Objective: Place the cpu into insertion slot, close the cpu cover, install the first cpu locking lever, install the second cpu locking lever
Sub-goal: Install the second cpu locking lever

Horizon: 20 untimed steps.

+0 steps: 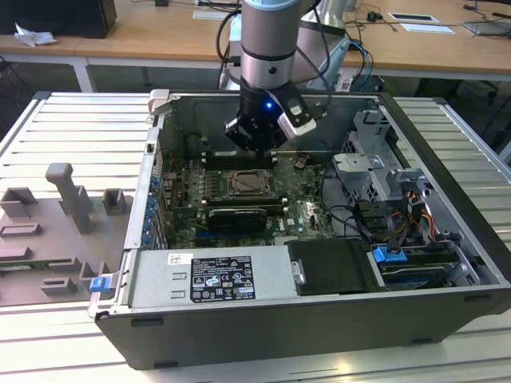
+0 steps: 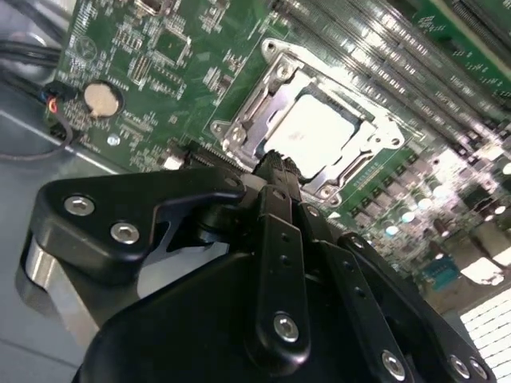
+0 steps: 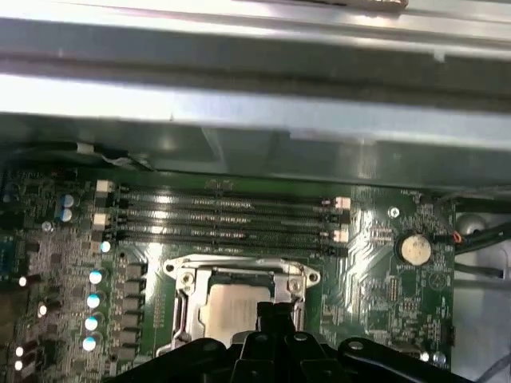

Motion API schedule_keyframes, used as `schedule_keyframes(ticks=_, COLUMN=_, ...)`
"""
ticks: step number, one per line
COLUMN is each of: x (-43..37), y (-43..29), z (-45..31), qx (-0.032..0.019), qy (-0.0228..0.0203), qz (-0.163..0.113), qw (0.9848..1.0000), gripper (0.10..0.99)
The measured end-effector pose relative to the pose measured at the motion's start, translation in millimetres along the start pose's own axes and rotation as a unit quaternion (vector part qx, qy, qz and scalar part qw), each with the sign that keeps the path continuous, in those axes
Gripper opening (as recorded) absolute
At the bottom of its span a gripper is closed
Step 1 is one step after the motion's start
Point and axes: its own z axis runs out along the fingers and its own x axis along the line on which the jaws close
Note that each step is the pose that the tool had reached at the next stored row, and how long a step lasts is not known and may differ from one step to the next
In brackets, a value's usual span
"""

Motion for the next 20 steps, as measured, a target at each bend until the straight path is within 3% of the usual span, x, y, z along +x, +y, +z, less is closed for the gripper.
schedule_keyframes(ticks=2, x=0.5, y=-6.7, z=-0.4, qx=0.0, qy=0.0006, qz=0.0, qw=1.0, gripper=0.106)
schedule_keyframes(ticks=5, x=1.1, y=-16.0, z=1.3, qx=-0.0004, qy=0.0065, qz=0.001, qw=1.0, gripper=0.106)
schedule_keyframes(ticks=13, x=4.2, y=-47.3, z=3.6, qx=-0.0005, qy=0.0068, qz=0.001, qw=1.0, gripper=0.106)
schedule_keyframes(ticks=18, x=18.2, y=-49.2, z=3.3, qx=-0.0048, qy=0.0065, qz=0.001, qw=1.0, gripper=0.106)
schedule_keyframes(ticks=20, x=19.6, y=-49.2, z=3.4, qx=-0.0061, qy=0.0064, qz=0.001, qw=1.0, gripper=0.106)
